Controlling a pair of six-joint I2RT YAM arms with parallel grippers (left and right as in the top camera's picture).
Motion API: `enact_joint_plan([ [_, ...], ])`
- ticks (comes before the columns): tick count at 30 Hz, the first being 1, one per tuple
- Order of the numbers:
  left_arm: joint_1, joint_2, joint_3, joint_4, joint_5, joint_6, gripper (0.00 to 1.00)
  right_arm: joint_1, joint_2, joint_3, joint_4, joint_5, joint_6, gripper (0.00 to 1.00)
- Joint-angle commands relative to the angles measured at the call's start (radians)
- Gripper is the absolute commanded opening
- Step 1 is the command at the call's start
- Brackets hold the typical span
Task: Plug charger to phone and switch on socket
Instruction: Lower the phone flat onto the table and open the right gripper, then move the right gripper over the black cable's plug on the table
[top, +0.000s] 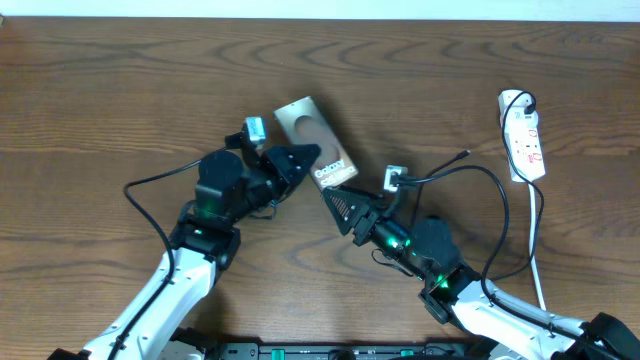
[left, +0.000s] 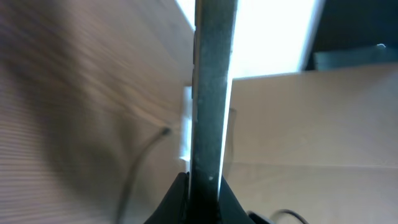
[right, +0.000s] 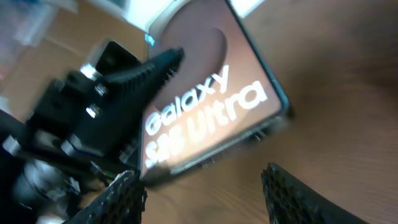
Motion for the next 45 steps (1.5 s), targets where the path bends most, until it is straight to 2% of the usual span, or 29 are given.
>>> enact_joint_plan([
  [1,0.064,-0.014,0.032,-0.057,0.015,0.12,0.07,0.005,0.009,-0.004,-0.104,0.055,-0.175,0.59],
  [5,0.12,-0.014,0.032,-0.18,0.027,0.129,0.08,-0.008,0.007,0.004,-0.216,0.139,-0.212,0.59],
  [8,0.139,-0.014,0.032,-0.184,0.076,0.153,0.07,-0.039,0.0,0.047,-0.344,0.157,-0.212,0.62],
  [11,0.141,-0.014,0.032,-0.184,0.087,0.154,0.07,-0.08,-0.003,0.148,-0.602,0.195,-0.237,0.65],
  [14,0.141,-0.014,0.032,-0.184,0.098,0.154,0.07,-0.116,-0.003,0.288,-0.897,0.332,-0.281,0.64],
  [17,0.141,-0.014,0.032,-0.184,0.106,0.153,0.08,-0.151,-0.002,0.409,-1.093,0.479,-0.291,0.59],
  [20,0.141,-0.014,0.032,-0.184,0.118,0.153,0.07,-0.191,0.01,0.485,-1.197,0.589,-0.29,0.55],
  [23,0.14,-0.014,0.032,-0.184,0.132,0.153,0.07,-0.248,0.053,0.517,-1.22,0.671,-0.281,0.58],
  [31,0.14,-0.013,0.032,-0.185,0.146,0.153,0.07,-0.364,0.247,0.522,-1.189,0.795,-0.23,0.54],
  [38,0.14,-0.013,0.032,-0.185,0.15,0.153,0.07,-0.429,0.391,0.522,-1.072,0.771,-0.199,0.53],
  [45,0.14,-0.013,0.032,-0.185,0.15,0.153,0.08,-0.489,0.486,0.522,-0.977,0.608,-0.14,0.47],
])
